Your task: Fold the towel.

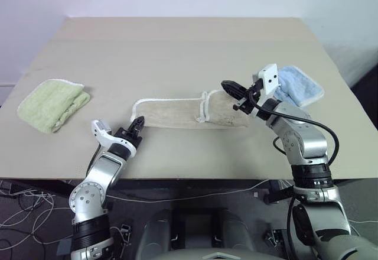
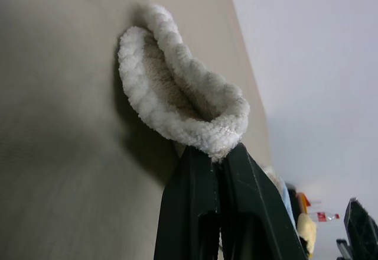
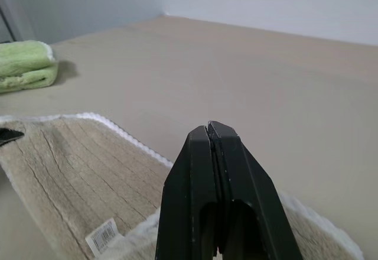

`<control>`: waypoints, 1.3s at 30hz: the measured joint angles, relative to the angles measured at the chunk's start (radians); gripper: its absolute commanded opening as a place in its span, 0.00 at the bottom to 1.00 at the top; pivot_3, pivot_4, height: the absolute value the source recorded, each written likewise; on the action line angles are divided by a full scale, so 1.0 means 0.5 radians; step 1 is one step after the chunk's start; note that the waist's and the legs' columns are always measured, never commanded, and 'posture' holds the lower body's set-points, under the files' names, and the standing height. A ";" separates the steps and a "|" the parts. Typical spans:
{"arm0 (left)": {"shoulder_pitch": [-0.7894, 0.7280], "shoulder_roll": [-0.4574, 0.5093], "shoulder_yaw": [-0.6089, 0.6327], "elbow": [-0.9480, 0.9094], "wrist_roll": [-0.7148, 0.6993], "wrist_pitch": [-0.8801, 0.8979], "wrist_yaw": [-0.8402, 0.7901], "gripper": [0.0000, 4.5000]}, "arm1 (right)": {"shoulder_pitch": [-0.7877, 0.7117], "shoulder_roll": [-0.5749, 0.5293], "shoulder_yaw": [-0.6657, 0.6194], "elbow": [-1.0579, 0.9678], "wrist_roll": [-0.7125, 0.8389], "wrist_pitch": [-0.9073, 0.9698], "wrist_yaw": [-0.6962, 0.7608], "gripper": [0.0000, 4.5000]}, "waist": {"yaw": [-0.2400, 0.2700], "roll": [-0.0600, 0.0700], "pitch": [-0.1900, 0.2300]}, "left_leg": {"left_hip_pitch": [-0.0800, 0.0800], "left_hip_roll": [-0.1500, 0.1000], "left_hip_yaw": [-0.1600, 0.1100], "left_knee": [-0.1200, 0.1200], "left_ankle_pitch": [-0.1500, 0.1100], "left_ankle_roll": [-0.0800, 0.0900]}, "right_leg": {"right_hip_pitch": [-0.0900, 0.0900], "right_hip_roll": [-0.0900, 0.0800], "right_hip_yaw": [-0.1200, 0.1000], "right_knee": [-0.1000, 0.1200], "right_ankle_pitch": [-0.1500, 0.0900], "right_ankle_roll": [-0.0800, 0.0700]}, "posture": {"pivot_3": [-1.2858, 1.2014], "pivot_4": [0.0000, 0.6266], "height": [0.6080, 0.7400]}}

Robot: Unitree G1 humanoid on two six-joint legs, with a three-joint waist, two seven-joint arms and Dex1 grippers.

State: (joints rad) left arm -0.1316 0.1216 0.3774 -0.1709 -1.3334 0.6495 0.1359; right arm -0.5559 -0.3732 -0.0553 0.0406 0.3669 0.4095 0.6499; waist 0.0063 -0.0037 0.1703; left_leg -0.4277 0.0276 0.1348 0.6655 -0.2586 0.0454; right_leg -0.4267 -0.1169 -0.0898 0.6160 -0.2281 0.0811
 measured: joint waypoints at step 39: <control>-0.789 0.391 -1.476 0.275 1.982 -0.254 -1.411 0.10 | 0.160 -0.015 -0.088 -0.117 0.000 -0.004 -0.186 0.00 | -0.037 0.000 0.004 | -0.006 0.001 0.004 -0.004 0.002 -0.002 | -0.007 0.002 0.001 -0.003 0.002 0.006 | 0.52 0.24 1.00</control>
State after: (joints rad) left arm -0.5262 0.3171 -0.3607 -0.0336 -0.3424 0.5222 -0.5695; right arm -0.4757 -0.3808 -0.0995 -0.0179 0.3667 0.4075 0.5568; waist -0.0121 -0.0037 0.1725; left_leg -0.4309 0.0278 0.1371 0.6633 -0.2575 0.0444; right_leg -0.4304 -0.1161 -0.0892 0.6147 -0.2270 0.0839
